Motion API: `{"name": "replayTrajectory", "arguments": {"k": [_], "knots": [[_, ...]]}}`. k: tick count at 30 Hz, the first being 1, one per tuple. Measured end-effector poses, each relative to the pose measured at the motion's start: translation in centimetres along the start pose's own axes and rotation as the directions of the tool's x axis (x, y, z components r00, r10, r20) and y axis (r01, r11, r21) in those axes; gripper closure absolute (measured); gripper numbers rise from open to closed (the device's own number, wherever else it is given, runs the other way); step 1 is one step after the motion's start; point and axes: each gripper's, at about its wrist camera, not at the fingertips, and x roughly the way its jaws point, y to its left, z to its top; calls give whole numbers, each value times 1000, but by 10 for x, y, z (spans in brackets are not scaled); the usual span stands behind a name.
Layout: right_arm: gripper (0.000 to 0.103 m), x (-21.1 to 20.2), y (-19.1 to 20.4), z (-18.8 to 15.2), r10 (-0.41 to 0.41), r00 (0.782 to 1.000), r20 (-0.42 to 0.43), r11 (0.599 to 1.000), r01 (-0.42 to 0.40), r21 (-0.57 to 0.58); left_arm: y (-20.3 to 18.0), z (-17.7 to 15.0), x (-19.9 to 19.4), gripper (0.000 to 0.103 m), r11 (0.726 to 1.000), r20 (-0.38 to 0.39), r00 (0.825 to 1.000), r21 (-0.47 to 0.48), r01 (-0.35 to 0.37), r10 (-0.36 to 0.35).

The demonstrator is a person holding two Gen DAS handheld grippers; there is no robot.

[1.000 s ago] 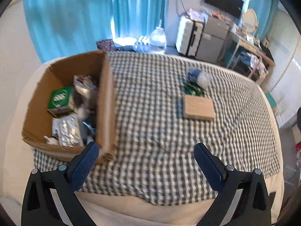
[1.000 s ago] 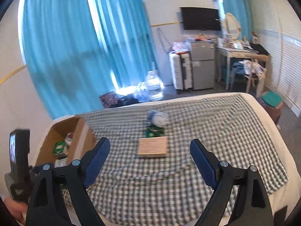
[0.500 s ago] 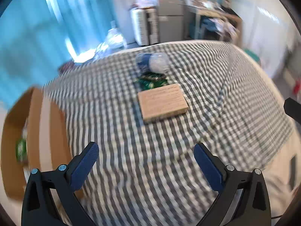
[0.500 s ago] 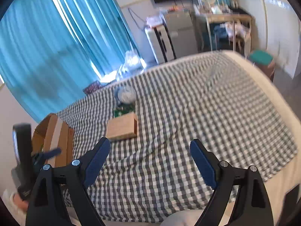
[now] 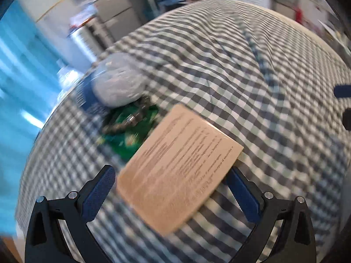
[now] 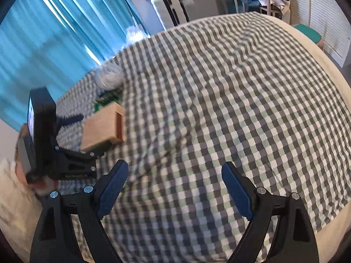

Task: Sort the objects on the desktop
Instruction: 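Grasp the tan medicine box with the left tool while the right tool grasps the clear jar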

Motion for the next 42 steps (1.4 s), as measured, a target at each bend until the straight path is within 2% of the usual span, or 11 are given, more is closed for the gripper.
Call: {"name": "replayTrajectory", "arguments": {"k": [4,7,11,13,15,18,24,27,33,36,42], "knots": [[16,23,-1,-1,6,999,-36,1000,-6,20,0,1,23,0,996,12,998,55,63,-64],[16,33,1,-7,-4,998,-65,1000,4,4,14,-1,28,0,988,-12,992,-90,123,-125],[16,30,7,-10,-20,998,-63,999,18,-31,16,-15,23,0,957,-50,992,-274,97,-115],[16,20,11,-12,-12,999,-31,999,10,-48,14,-28,17,6,922,-79,988,-375,92,-131],[16,14,14,-11,-8,1000,-17,999,7,-54,15,-43,5,22,881,-79,988,-466,79,-131],[16,2,19,-12,4,1000,-8,998,-5,-63,21,-79,-14,22,783,-98,984,-619,58,-150],[16,-9,36,-2,49,998,34,992,-44,-118,36,-116,-39,22,714,-98,991,-700,-5,-89],[16,-3,50,16,54,996,74,982,-40,-183,53,-125,-40,22,632,-102,993,-773,-44,-56],[16,34,88,70,144,983,114,936,-98,-338,87,-117,-35,22,550,-112,993,-829,-105,20],[16,66,110,101,203,975,88,898,-150,-413,105,-112,-30,22,543,-142,987,-824,-161,78],[16,126,155,147,132,988,84,884,-79,-461,130,-117,-21,23,501,-144,987,-851,-160,70]]}}
